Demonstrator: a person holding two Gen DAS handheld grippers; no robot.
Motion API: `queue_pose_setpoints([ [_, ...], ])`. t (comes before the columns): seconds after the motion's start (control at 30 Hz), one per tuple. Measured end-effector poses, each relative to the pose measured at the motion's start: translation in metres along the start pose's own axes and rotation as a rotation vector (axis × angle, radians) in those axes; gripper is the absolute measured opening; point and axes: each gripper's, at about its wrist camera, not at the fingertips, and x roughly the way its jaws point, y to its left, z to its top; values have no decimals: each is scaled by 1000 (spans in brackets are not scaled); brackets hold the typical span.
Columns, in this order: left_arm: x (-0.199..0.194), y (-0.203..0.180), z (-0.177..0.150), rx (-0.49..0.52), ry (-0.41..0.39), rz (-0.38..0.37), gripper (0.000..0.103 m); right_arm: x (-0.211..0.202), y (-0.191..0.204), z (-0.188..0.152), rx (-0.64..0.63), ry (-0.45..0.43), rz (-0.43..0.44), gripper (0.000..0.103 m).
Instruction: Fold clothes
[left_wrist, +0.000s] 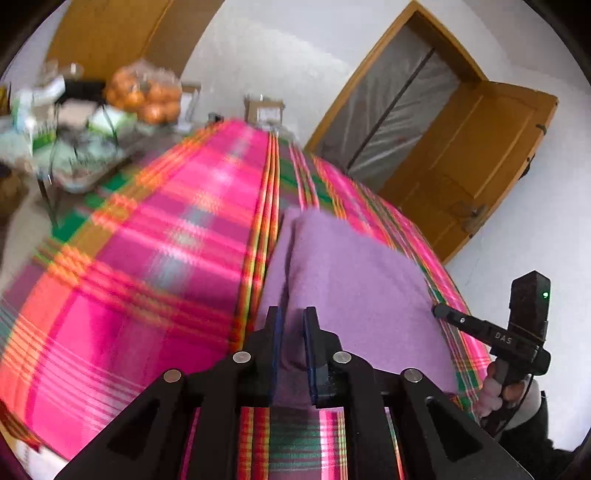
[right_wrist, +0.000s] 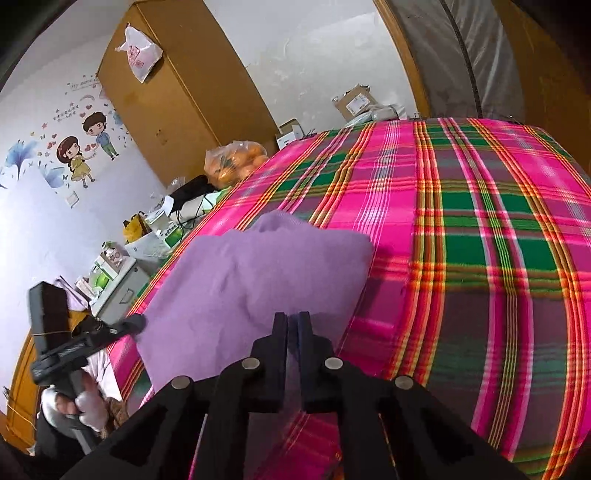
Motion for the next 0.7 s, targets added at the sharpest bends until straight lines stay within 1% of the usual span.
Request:
queue_pose_setpoints([
  [0.07,-4,-14,7,36,-25,-11,11,4,2,4,-10,-4,-3,10],
  [0.13,5,-28,10,85,-21,-16,11,9,7,10,-28,-7,-5,10],
  [0.23,32,-36,7,128,27,7,11,19,11,22,-51,-19,-13,10],
  [0.3,52,-27,0,121,78,61,11,31,4,30,-49,-17,-41,10],
  [0.33,57,-23,-2,111,91,65,11,39,-2,34,-39,-6,-64,9],
  [0.37,57,-21,-4,108,86,55,11,47,-9,36,-28,6,-84,7],
  [0.43,53,-19,-5,111,71,43,11,60,-20,39,-3,32,-96,4],
  [0.57,52,-23,5,106,85,57,11,64,-18,44,-17,33,-107,5],
  [0.63,51,-31,16,135,62,60,11,60,-11,46,-35,23,-111,6],
  [0.7,55,-37,27,160,49,59,11,58,-3,49,-52,8,-94,8],
])
